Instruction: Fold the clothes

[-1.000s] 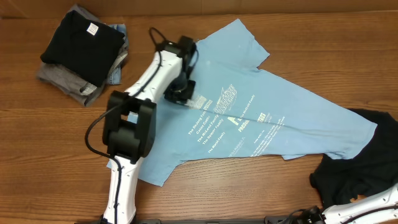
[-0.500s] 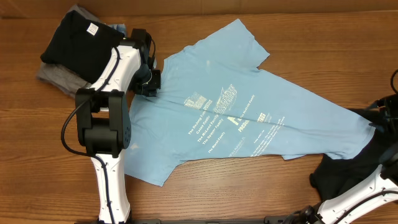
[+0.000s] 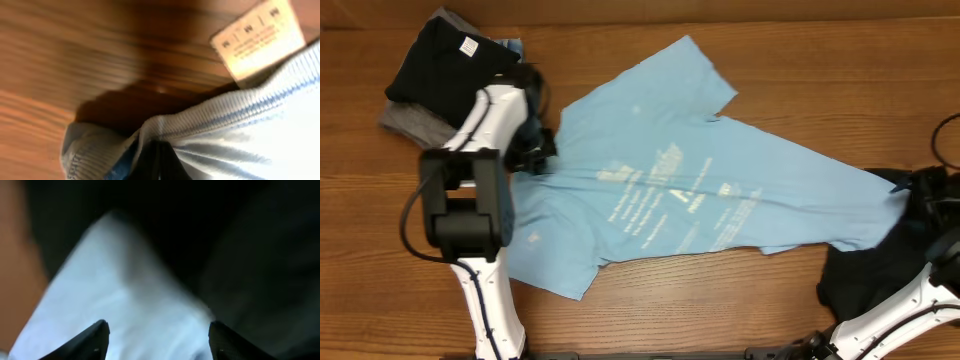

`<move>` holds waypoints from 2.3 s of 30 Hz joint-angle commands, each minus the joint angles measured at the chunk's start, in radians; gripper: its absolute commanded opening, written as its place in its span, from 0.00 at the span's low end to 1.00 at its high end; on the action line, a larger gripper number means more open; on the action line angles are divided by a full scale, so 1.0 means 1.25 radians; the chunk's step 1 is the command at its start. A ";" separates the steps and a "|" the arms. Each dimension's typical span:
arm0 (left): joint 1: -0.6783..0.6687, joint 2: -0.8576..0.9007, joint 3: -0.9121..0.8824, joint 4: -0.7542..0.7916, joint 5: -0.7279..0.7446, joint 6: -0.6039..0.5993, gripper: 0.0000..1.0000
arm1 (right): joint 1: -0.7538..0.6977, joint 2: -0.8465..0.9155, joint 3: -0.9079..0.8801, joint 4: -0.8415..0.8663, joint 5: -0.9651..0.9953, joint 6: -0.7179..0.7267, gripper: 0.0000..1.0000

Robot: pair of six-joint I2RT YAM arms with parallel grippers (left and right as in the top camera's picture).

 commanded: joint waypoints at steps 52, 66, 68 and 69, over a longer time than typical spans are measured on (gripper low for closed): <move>0.059 -0.330 0.026 -0.107 0.182 0.225 0.50 | 0.214 -0.009 0.064 0.072 0.128 -0.090 0.80; 0.059 -0.330 0.026 -0.107 0.187 0.257 0.49 | 0.258 -0.009 -0.140 0.194 0.059 -0.136 0.26; 0.059 -0.330 0.026 -0.105 0.187 0.257 0.49 | 0.258 -0.012 -0.131 0.214 0.059 -0.137 0.08; 0.059 -0.330 0.026 -0.104 0.187 0.257 0.49 | 0.258 -0.015 -0.118 0.215 0.062 -0.138 0.04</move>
